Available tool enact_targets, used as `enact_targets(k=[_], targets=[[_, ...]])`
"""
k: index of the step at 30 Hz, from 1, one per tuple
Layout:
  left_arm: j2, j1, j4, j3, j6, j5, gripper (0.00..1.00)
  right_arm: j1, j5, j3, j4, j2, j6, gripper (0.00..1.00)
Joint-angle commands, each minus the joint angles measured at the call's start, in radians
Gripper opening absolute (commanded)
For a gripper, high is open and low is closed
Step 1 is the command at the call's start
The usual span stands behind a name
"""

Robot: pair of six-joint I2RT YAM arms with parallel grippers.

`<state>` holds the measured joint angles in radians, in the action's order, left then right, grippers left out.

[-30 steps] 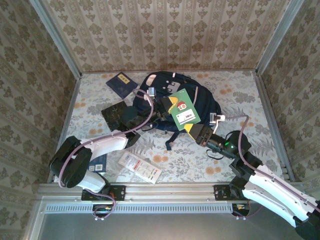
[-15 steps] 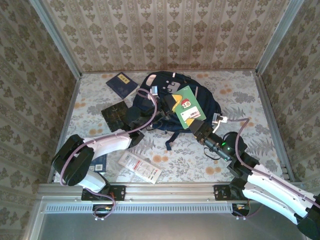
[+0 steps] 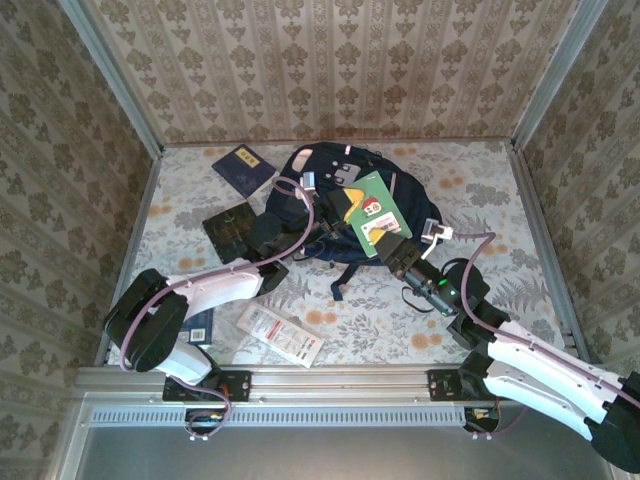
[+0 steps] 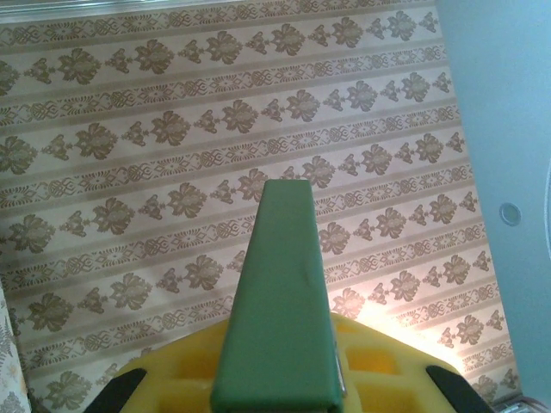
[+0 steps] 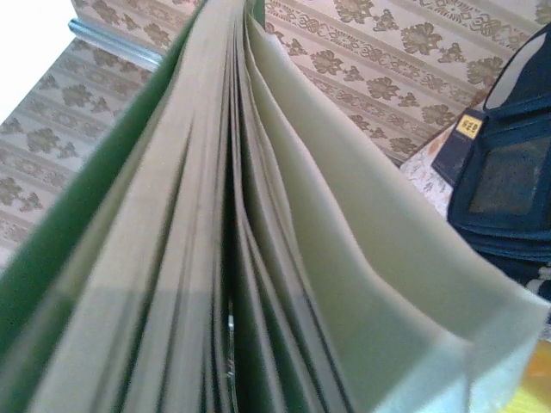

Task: Pack the student bag
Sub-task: Pass the book.

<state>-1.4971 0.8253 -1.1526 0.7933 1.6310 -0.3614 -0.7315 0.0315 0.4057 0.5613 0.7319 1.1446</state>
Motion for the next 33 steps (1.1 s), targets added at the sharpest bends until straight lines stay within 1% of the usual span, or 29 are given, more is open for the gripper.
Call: enact_targets(k=[1,3,6,9,10,11,12,13,14,15,17,19,22,24,26,28,33], targets=[[-0.004,0.005,-0.066,0.015,-0.002,0.010,0.00,-0.005,0.039,0.029,0.036,-0.042,-0.013,0.73],[-0.005,0.006,-0.064,0.010,-0.009,0.010,0.00,-0.003,0.044,0.027,0.019,-0.056,-0.012,0.64],[-0.005,0.008,-0.054,0.002,-0.026,0.014,0.00,-0.004,0.052,0.025,-0.015,-0.075,-0.004,0.41],[-0.006,0.011,-0.032,-0.007,-0.041,0.020,0.00,-0.005,0.096,0.026,-0.090,-0.100,-0.005,0.26],[-0.006,0.012,-0.021,-0.006,-0.049,0.015,0.03,-0.004,0.113,0.022,-0.114,-0.113,-0.010,0.19],[-0.006,0.012,-0.003,-0.004,-0.058,0.006,0.10,-0.004,0.130,0.023,-0.145,-0.129,-0.019,0.13],[-0.005,0.012,0.014,-0.001,-0.070,-0.002,0.20,-0.003,0.147,0.021,-0.177,-0.144,-0.021,0.07],[-0.001,0.011,0.043,0.001,-0.091,-0.014,0.33,-0.004,0.167,0.022,-0.217,-0.165,-0.025,0.02],[0.006,0.007,0.093,0.004,-0.114,-0.031,0.44,-0.003,0.188,0.024,-0.261,-0.188,-0.036,0.00],[0.019,0.002,0.149,0.007,-0.145,-0.045,0.52,-0.003,0.210,0.029,-0.311,-0.210,-0.045,0.00],[0.057,-0.013,0.318,0.023,-0.267,-0.063,0.63,-0.001,0.266,0.051,-0.451,-0.261,-0.071,0.00],[0.093,-0.032,0.503,0.052,-0.397,-0.052,0.68,0.007,0.305,0.073,-0.560,-0.303,-0.095,0.00],[0.082,-0.065,0.839,0.183,-0.621,-0.070,0.69,0.030,0.322,0.087,-0.658,-0.357,-0.139,0.00],[0.030,-0.077,1.031,0.302,-0.770,-0.078,0.68,0.051,0.335,0.099,-0.732,-0.380,-0.155,0.00],[-0.029,-0.082,1.143,0.406,-0.859,-0.077,0.69,0.074,0.343,0.105,-0.790,-0.394,-0.161,0.00],[-0.116,-0.090,1.264,0.518,-0.910,-0.058,0.68,0.095,0.357,0.113,-0.861,-0.403,-0.158,0.00],[-0.392,-0.095,1.483,0.827,-1.065,-0.067,0.68,0.128,0.396,0.139,-1.020,-0.429,-0.180,0.00]])
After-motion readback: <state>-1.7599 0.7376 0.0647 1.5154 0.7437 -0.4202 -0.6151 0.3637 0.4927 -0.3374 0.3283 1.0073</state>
